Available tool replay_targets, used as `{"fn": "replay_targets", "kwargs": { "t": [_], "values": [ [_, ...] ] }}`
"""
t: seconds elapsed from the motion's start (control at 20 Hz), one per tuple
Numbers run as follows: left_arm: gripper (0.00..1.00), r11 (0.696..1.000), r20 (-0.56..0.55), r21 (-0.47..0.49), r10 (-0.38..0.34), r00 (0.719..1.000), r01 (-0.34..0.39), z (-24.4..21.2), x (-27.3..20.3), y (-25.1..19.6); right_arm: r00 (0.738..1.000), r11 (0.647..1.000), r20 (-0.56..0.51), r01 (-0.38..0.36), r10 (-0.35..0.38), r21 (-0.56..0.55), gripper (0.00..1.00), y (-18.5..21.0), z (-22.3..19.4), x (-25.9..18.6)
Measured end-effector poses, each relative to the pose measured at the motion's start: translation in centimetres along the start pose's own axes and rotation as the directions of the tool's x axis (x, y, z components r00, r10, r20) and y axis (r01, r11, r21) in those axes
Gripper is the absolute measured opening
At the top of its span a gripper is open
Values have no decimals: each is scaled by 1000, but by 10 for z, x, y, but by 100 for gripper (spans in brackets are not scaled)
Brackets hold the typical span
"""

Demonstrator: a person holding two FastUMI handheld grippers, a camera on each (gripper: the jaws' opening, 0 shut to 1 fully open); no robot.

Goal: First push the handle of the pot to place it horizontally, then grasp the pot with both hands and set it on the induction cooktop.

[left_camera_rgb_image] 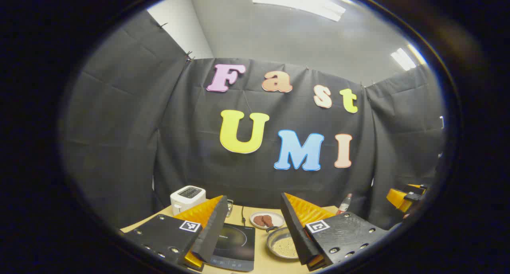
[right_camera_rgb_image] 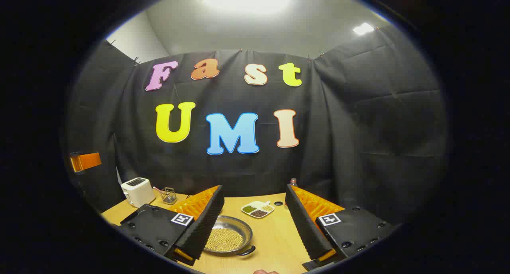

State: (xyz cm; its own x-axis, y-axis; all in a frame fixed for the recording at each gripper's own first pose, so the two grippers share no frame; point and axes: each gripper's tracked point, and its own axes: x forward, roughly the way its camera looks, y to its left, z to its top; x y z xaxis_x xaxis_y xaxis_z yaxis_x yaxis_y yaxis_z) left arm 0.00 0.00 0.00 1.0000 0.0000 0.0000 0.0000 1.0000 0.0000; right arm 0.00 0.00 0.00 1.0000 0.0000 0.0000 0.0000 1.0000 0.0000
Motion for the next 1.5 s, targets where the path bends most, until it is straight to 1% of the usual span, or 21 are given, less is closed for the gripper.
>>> {"fn": "replay_targets", "kwargs": {
  "t": [0.05, 0.2, 0.25, 0.35, 0.45, 0.5, 0.55, 0.6, 0.65, 0.7, 0.75, 0.8, 0.85, 0.9, 0.95, 1.1, 1.2, 1.25, 1.3, 1.4, 1.5],
  "values": [
    [77, 1000, -5, -7, -2, 1000, 2, -5, 1, 3, 1000, 1000, -2, 6, -6, 9, 96, -1, 1, -1],
    [77, 1000, -21, -10, -2, 1000, 1, -10, 6, 10, 1000, 1000, -1, 19, -19, 17, 98, -4, 0, 0],
    [80, 1000, -23, -8, 5, 1000, -5, -12, 7, 12, 1000, 1000, -2, 20, -20, 14, 96, -4, 0, 1],
    [80, 1000, -28, -2, 19, 999, -19, -13, 10, 17, 1000, 1000, -3, 23, -23, 9, 98, -4, -1, 1],
    [77, 1000, -25, 14, 16, 1000, -16, -14, 12, 16, 1000, 1000, -9, 22, -22, 9, 96, -5, -2, 2],
    [80, 1000, -28, 16, 9, 1000, -8, -15, 13, 13, 1000, 1000, -12, 21, -21, 10, 96, -2, -4, 3],
    [77, 1000, -33, 12, -5, 999, 5, -17, 13, 10, 1000, 1000, -16, 18, -18, 10, 96, -1, -5, 3],
    [77, 1000, -38, 5, -22, 999, 22, -19, 13, 4, 1000, 1000, -20, 15, -15, 8, 98, -1, -7, 4],
    [80, 1000, -42, 3, -26, 999, 26, -23, 13, 4, 1000, 1000, -21, 13, -13, 6, 96, 0, -8, 4],
    [80, 1000, -44, 8, -24, 999, 25, -24, 13, 4, 1000, 1000, -20, 12, -12, 3, 96, -1, -8, 4],
    [77, 1000, -38, 15, -23, 999, 24, -23, 13, 4, 1000, 1000, -20, 11, -10, 1, 96, -1, -7, 4],
    [80, 999, -25, 18, -28, 999, 29, -20, 14, 1, 1000, 1000, -21, 10, -10, 0, 98, 0, -9, 4],
    [80, 999, -11, 19, -29, 1000, 29, -17, 13, -2, 1000, 1000, -24, 9, -9, -1, 98, 0, -10, 4],
    [77, 999, 1, 21, -26, 1000, 26, -14, 12, -2, 1000, 1000, -26, 7, -7, -4, 98, -2, -12, 4],
    [80, 999, 4, 27, -22, 1000, 21, -15, 12, 0, 999, 1000, -32, 6, -6, -8, 96, -2, -14, 4],
    [77, 999, -24, 44, -26, 999, 27, -24, 10, 0, 997, 1000, -82, -8, 8, 3, 96, 0, -28, 4],
    [83, 999, -52, 44, -30, 998, 32, -31, 9, 0, 993, 1000, -119, -18, 20, 16, 96, 2, -37, 6],
    [77, 998, -62, 45, -29, 998, 32, -36, 10, 3, 990, 1000, -138, -22, 24, 18, 96, 3, -41, 7],
    [80, 998, -72, 45, -30, 997, 33, -40, 9, 3, 987, 999, -156, -28, 31, 19, 96, 5, -45, 8],
    [81, 999, -94, 43, -28, 995, 32, -50, 6, 6, 982, 999, -182, -42, 43, 11, 96, 9, -52, 9],
    [78, 999, -114, 33, -27, 993, 31, -57, 5, 9, 976, 998, -209, -61, 58, -6, 98, 14, -59, 13]
  ]
}}
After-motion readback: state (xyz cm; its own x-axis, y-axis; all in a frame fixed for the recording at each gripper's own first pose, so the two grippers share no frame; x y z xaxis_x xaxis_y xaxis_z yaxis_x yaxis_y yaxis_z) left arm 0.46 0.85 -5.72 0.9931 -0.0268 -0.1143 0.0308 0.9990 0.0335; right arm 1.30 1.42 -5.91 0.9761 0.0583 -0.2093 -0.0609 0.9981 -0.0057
